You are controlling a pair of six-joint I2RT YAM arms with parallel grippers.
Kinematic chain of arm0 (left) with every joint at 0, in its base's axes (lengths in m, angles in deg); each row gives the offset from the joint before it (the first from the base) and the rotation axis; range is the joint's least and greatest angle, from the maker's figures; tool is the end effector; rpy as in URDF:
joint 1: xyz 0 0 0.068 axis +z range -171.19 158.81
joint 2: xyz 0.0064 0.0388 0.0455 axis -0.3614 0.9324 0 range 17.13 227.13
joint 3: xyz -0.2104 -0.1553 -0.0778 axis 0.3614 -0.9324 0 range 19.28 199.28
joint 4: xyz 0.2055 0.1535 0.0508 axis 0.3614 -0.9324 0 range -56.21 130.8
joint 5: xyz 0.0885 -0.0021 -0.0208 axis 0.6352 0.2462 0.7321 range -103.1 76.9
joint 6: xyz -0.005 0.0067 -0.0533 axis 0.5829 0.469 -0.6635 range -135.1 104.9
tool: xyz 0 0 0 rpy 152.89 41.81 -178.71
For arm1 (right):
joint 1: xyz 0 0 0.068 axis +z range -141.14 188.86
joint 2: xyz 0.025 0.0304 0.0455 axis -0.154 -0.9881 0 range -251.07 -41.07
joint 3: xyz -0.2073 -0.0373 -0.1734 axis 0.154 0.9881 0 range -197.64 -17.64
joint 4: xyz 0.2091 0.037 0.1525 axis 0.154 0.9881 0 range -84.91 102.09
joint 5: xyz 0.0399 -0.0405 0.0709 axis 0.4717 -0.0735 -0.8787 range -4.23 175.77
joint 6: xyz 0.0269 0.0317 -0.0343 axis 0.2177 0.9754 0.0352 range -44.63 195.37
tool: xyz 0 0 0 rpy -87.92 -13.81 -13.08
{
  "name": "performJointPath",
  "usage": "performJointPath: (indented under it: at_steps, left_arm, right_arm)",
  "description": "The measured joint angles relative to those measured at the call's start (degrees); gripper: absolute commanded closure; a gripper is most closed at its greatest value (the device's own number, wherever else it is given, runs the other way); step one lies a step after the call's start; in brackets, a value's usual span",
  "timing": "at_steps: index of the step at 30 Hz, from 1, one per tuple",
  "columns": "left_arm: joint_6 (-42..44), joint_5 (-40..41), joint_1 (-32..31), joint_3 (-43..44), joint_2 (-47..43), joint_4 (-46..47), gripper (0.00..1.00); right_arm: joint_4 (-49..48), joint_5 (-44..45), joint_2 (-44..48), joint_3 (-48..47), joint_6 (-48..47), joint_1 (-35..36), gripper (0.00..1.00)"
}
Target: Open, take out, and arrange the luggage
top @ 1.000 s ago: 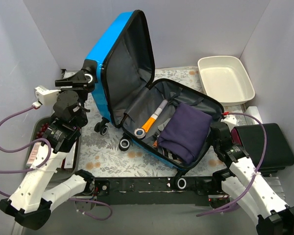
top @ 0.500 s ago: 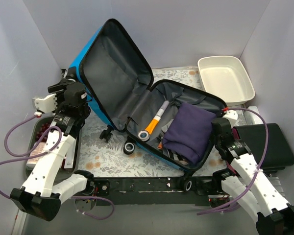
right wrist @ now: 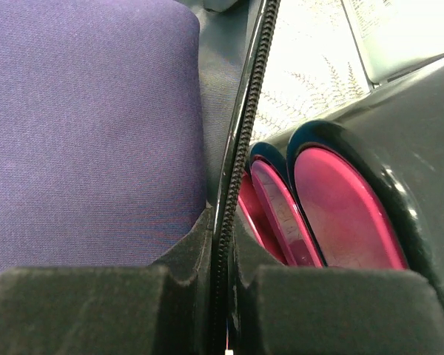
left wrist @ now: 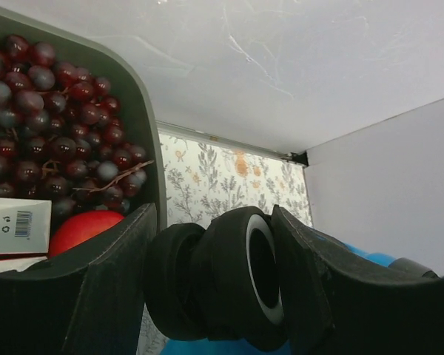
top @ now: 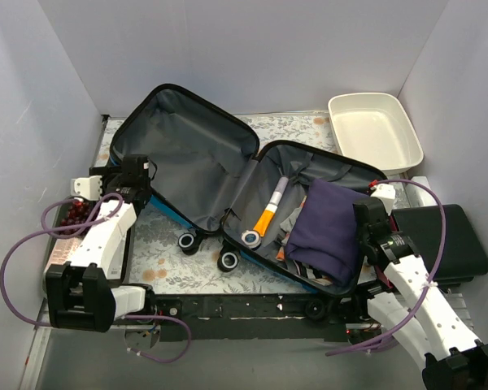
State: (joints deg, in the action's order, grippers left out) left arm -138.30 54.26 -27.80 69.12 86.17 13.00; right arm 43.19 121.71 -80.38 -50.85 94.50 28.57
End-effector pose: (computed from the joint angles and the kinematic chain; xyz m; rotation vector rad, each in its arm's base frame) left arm 0.2386 0.0054 0.2720 -1.7771 0.5430 -0.1334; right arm 0.1383 0.0273 0.2429 0.2868 2.1745 -0.3596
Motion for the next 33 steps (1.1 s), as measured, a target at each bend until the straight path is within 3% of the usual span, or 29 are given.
performJointPath:
  at_steps: [2, 8, 10, 16, 19, 20, 23, 28, 33]
  left_arm:
    - [0.02, -0.24, 0.85, 0.02, 1.53, 0.35, 0.95]
    - [0.81, -4.83, 5.22, 1.62, 10.49, 0.02, 0.96]
    - [0.57, -7.02, 7.02, 2.12, 13.4, -0.11, 0.91]
    - [5.18, -12.2, 8.44, 3.02, 14.69, 3.85, 0.47]
    - [7.87, -13.14, 8.52, 3.65, 14.73, 5.16, 0.38]
    - [8.66, -13.4, 8.52, 4.15, 14.88, 5.14, 0.23]
    - [12.68, -15.08, 8.48, 7.19, 15.98, 1.22, 0.02]
    - [15.47, -18.88, 5.95, 12.02, 18.14, -9.29, 0.02]
    - [17.05, -22.67, 5.46, 13.14, 15.82, -14.23, 0.02]
  right_arm:
    - [-0.59, -0.04, -0.81, 0.28, 0.04, -0.04, 0.99]
    - [-4.28, -0.98, -4.94, 1.77, -0.07, -0.26, 0.99]
    - [-5.64, -1.53, -6.69, 2.29, -0.04, -0.5, 0.99]
    - [-6.62, -1.38, -8.44, 2.67, 0.31, -0.94, 0.99]
    - [-7.06, -1.49, -8.52, 2.91, 0.44, -0.94, 0.99]
    - [-7.39, -1.62, -8.72, 3.02, 0.44, -0.94, 0.99]
    - [-9.92, -2.21, -9.35, 4.0, 0.52, -0.98, 0.99]
    - [-13.7, -9.01, -10.32, 3.63, 3.54, -0.96, 0.99]
    - [-24.65, -16.24, -12.33, 6.27, 9.77, -0.04, 0.98]
